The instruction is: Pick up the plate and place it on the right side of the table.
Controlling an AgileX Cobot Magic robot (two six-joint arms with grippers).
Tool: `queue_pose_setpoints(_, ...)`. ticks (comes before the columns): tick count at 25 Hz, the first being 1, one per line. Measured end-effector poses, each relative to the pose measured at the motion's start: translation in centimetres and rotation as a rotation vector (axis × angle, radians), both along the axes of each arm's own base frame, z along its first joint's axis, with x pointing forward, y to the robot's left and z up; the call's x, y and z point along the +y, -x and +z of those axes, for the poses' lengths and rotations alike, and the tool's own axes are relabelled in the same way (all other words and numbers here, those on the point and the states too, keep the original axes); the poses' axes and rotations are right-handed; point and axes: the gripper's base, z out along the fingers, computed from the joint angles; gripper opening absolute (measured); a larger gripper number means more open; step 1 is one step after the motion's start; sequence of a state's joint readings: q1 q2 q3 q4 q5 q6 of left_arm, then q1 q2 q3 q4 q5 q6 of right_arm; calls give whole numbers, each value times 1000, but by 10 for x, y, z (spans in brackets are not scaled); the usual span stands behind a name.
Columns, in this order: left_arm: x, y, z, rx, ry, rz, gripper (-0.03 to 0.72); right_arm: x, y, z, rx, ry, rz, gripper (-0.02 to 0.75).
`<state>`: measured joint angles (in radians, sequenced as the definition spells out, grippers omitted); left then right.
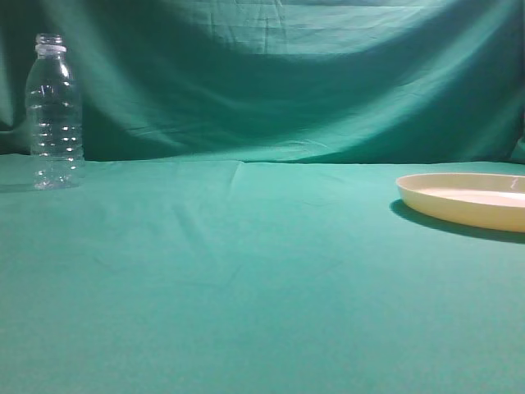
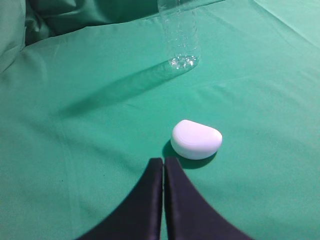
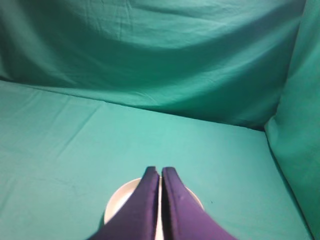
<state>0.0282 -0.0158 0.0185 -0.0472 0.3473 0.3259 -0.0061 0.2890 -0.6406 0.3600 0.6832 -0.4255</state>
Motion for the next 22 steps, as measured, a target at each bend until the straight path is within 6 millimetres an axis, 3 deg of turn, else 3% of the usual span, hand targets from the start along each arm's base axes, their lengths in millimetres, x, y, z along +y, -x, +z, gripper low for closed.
queue_pose_setpoints(5, 0, 0, 0, 0, 0, 0, 0, 3, 20, -4, -20, -3, 29, 0)
queue_pose_setpoints(13, 0, 0, 0, 0, 0, 0, 0, 3, 19, -12, 5, -17, 25, 0)
queue_pose_setpoints(17, 0, 0, 0, 0, 0, 0, 0, -4, 13, -39, -21, -66, -38, 0)
queue_pose_setpoints(22, 0, 0, 0, 0, 0, 0, 0, -10, 8, -88, 30, -84, -80, 0)
